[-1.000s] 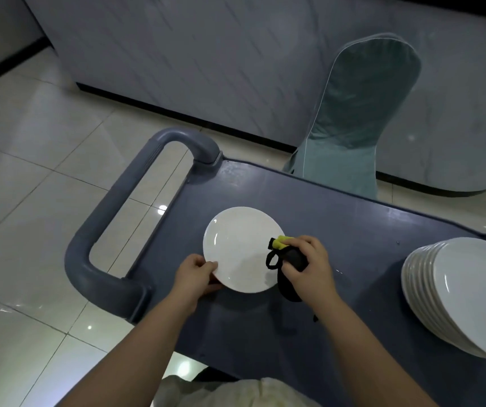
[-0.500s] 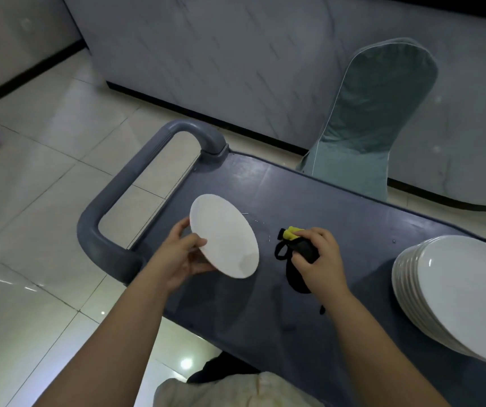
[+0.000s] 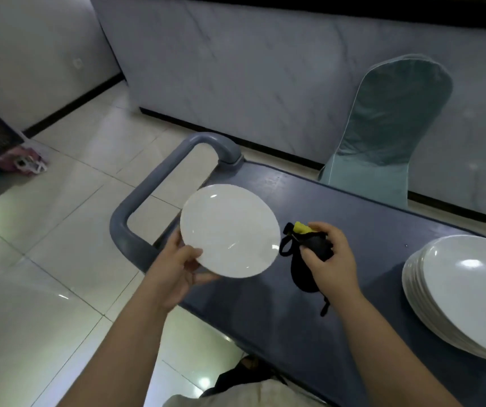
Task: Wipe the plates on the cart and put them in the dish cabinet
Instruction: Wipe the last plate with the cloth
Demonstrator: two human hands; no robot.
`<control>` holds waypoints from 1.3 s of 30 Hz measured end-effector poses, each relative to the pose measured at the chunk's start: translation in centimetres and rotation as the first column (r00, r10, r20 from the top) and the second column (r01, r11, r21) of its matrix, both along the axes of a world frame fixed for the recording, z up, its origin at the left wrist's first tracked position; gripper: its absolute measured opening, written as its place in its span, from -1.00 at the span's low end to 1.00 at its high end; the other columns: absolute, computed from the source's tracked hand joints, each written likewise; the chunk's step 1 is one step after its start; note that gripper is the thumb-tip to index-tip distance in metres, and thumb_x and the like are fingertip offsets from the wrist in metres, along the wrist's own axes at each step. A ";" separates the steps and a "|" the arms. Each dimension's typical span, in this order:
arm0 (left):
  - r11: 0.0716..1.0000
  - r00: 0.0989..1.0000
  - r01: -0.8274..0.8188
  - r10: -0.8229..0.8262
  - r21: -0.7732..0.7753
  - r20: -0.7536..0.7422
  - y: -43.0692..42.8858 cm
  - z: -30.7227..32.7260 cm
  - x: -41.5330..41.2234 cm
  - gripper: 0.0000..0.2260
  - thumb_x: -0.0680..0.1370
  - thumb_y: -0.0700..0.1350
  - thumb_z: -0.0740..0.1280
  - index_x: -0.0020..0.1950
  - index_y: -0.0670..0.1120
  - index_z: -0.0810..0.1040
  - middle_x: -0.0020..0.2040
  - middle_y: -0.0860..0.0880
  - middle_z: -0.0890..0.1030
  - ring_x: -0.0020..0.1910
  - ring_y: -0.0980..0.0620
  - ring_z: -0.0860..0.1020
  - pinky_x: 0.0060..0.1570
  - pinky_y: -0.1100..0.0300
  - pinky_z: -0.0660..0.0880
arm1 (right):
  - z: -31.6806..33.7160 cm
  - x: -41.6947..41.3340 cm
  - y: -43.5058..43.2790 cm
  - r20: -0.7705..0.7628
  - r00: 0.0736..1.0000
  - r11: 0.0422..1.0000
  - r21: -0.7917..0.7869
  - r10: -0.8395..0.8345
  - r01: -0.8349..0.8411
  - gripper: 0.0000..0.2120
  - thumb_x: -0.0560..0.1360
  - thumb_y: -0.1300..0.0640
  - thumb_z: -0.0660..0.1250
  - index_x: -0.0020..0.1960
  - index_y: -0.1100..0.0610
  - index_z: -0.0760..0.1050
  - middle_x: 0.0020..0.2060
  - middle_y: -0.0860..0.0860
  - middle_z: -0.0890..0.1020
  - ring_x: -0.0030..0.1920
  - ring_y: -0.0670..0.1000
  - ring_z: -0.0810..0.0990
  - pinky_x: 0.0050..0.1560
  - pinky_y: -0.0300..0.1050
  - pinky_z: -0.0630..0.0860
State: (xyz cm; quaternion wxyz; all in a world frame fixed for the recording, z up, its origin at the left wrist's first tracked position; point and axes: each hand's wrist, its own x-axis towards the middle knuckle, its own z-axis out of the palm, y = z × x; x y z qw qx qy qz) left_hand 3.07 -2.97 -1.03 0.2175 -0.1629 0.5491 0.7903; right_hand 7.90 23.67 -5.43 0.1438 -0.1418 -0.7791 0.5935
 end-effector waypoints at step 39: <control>0.937 0.956 0.276 -0.245 0.214 -0.163 9.8 -0.9 4.6 -0.34 0.29 -0.41 0.31 0.35 -0.01 0.41 0.13 -0.13 0.63 0.00 -0.15 0.64 -0.23 -0.14 0.63 | 1.3 5.9 0.5 -0.174 0.873 0.730 0.635 0.455 -0.254 -0.63 0.41 0.19 0.34 0.22 0.12 0.57 0.40 0.07 0.43 0.37 0.11 0.44 0.39 0.07 0.33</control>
